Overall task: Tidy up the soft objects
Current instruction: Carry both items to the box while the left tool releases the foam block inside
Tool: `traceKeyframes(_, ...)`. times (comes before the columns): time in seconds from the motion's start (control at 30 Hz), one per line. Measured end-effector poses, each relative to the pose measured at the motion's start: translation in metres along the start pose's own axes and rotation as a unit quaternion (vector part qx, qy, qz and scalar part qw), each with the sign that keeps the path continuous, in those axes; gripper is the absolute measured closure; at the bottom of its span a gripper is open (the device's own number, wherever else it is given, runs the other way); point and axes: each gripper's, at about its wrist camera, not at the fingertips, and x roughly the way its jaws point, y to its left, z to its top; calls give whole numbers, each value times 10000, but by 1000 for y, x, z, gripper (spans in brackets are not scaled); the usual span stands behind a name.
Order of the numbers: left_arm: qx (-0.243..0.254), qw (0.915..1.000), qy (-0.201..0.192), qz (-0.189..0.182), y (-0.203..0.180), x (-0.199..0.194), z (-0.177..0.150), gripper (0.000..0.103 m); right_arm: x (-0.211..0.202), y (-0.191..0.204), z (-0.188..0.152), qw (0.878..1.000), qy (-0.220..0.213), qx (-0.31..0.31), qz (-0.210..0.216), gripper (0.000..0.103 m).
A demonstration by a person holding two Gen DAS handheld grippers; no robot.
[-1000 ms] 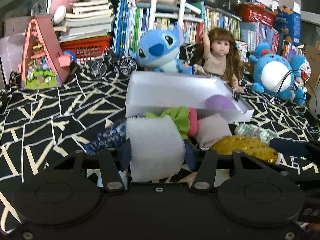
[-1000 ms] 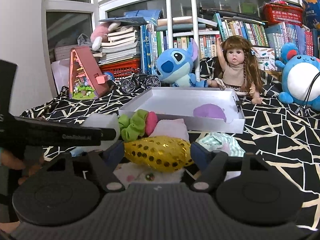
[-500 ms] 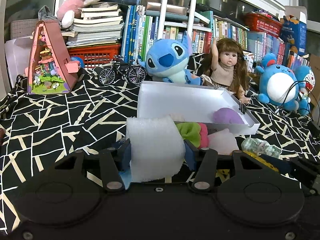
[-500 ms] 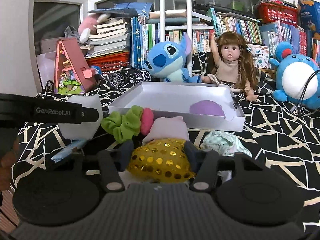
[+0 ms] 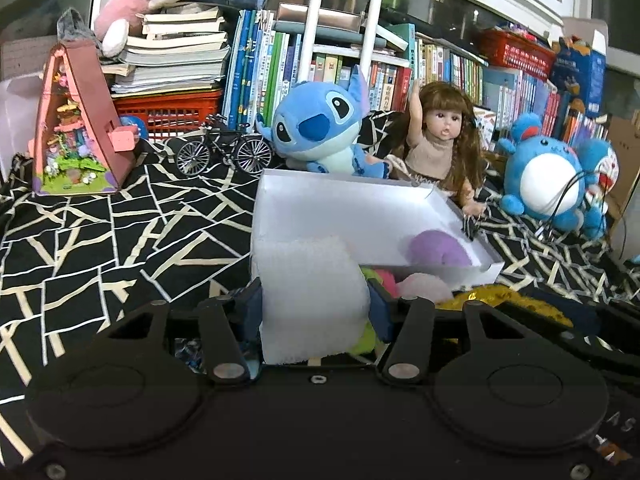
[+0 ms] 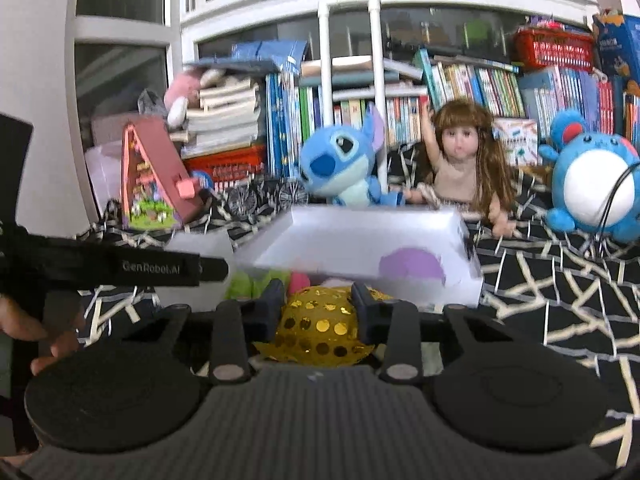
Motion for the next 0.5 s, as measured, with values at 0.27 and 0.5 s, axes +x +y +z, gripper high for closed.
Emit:
traceKeyframes(0.27,-98,9999,-57,-69,3,16,35,53,15,-35,33,9992,-170,343,-138,64)
traceKeyframes(0.5,-175,9996,100,-179,2,55,64,53,50,-73,66,9963,84,847,-106,94)
